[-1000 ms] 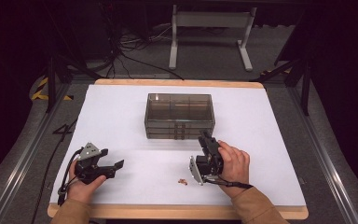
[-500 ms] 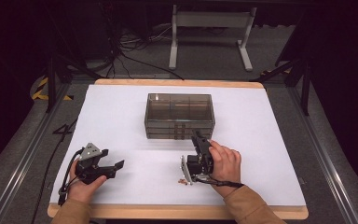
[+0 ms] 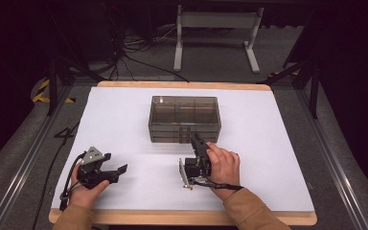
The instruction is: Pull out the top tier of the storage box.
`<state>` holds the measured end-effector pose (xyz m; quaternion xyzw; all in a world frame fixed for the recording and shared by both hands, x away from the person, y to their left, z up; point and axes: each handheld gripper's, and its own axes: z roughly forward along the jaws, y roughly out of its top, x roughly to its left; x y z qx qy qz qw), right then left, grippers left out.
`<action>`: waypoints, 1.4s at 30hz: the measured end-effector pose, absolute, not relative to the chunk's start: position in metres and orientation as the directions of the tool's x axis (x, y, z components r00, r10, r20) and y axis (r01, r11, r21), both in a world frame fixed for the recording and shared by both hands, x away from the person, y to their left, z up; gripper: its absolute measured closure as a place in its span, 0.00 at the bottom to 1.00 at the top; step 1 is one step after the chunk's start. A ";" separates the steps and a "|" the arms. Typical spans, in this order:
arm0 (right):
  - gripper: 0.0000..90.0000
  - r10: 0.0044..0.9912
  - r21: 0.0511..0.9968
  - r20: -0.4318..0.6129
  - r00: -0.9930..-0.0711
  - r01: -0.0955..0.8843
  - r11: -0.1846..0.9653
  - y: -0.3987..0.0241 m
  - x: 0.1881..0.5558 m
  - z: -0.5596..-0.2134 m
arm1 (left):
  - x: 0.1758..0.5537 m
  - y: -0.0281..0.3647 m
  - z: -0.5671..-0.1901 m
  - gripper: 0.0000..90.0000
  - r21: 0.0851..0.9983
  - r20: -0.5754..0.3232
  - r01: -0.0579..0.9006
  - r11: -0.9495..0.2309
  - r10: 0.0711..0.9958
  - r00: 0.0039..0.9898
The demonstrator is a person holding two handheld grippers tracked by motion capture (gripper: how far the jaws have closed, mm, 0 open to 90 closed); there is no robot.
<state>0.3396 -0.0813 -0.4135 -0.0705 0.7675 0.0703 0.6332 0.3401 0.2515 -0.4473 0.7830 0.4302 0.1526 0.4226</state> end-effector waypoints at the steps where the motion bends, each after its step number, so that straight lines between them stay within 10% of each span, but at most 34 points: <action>1: 0.72 -0.021 0.016 -0.982 -0.189 -0.197 0.980 -0.080 0.340 -0.414 | 0.340 0.252 -0.447 0.23 0.793 -0.123 0.544 -0.274 0.803 0.583; 42: 0.83 -0.052 -0.030 -0.980 -0.190 -0.116 0.993 -0.054 0.373 -0.434 | 0.341 0.252 -0.448 0.22 0.786 -0.117 0.551 -0.280 0.808 0.578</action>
